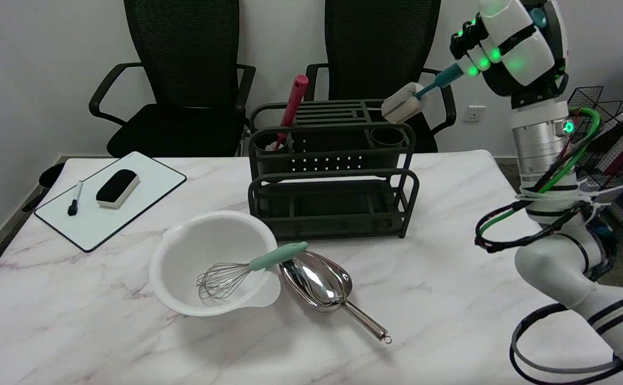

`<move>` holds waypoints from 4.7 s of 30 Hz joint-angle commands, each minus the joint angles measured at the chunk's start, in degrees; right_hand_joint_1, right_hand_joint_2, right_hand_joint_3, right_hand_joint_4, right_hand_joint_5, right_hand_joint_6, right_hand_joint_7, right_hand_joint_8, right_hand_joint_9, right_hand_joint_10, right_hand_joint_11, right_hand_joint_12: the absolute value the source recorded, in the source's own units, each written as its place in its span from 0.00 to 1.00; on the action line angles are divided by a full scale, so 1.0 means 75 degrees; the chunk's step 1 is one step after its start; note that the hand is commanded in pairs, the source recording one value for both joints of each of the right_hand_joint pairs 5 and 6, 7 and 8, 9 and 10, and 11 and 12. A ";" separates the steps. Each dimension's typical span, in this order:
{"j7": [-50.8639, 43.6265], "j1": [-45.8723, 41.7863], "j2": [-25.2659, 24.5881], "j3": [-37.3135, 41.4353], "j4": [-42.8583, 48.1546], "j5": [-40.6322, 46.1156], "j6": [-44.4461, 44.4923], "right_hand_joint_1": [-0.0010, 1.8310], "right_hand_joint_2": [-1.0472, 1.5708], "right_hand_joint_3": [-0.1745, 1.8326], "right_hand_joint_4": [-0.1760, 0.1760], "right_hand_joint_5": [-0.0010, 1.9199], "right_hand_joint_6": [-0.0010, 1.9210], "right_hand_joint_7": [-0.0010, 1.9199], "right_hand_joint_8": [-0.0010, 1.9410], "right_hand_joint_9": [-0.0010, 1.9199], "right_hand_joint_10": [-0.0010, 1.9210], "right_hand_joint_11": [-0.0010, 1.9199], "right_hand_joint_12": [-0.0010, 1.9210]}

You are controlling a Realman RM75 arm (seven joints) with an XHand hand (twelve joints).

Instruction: Place the blue sponge bottle brush into the mixing bowl.

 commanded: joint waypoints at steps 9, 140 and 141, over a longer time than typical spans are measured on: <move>0.0479 -0.1112 0.0005 -0.1986 0.0920 0.0697 -0.0362 0.61 1.00 0.23 0.50 1.00 1.00 1.00 0.99 1.00 1.00 1.00 1.00; 0.1843 0.2202 -0.2154 -0.4806 -0.2794 -0.0273 -0.1856 0.62 0.37 0.71 0.50 0.49 0.49 0.69 0.68 0.68 0.68 0.50 0.49; 0.1843 0.2202 -0.2154 -0.4806 -0.2796 -0.0273 -0.1856 0.62 0.37 0.71 0.50 0.47 0.47 0.68 0.67 0.67 0.67 0.48 0.48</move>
